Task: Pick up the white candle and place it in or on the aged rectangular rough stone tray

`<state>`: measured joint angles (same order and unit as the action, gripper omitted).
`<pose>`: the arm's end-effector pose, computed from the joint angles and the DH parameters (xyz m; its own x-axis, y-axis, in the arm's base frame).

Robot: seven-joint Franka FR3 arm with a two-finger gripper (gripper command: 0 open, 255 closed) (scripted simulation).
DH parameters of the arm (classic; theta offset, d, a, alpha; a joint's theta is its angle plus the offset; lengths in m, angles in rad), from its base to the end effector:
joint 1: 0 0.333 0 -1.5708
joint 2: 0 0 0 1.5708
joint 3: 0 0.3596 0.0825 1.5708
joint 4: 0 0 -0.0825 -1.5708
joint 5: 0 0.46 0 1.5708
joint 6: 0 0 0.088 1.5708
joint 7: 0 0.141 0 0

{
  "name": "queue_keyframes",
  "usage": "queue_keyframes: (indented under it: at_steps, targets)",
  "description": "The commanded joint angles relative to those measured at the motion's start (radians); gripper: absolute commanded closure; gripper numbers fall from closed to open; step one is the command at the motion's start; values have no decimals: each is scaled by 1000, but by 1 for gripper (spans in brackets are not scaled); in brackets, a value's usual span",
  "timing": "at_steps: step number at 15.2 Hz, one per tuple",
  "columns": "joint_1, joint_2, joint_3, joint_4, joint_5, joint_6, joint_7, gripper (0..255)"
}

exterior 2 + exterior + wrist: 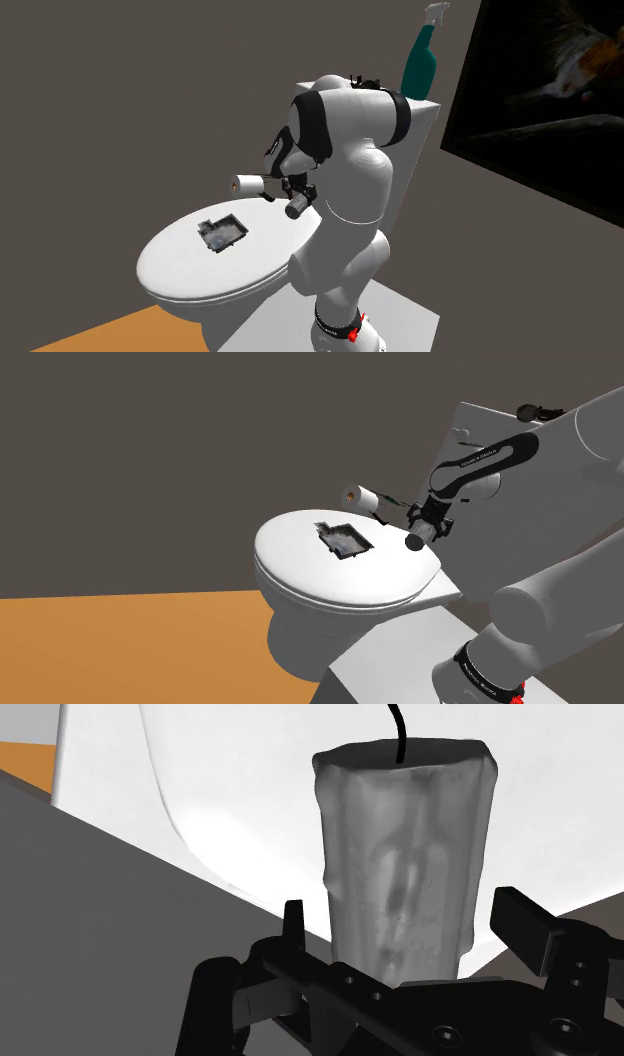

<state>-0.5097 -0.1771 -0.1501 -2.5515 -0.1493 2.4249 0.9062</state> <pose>0.3875 -0.3027 0.2904 0.1165 -0.9892 0.0887 -0.9932 -0.1159 0.0115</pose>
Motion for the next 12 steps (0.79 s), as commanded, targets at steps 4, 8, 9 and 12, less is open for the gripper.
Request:
queue_keyframes:
  at_steps: [4, 8, 9, 12]
  targets:
    - [0, 2, 0, -1, 0, 3, 0, 0]
    - [0, 2, 0, -1, 0, 3, 0, 255]
    - [0, 2, 0, -1, 0, 3, 0, 255]
    - [0, 2, 0, -1, 0, 3, 0, 255]
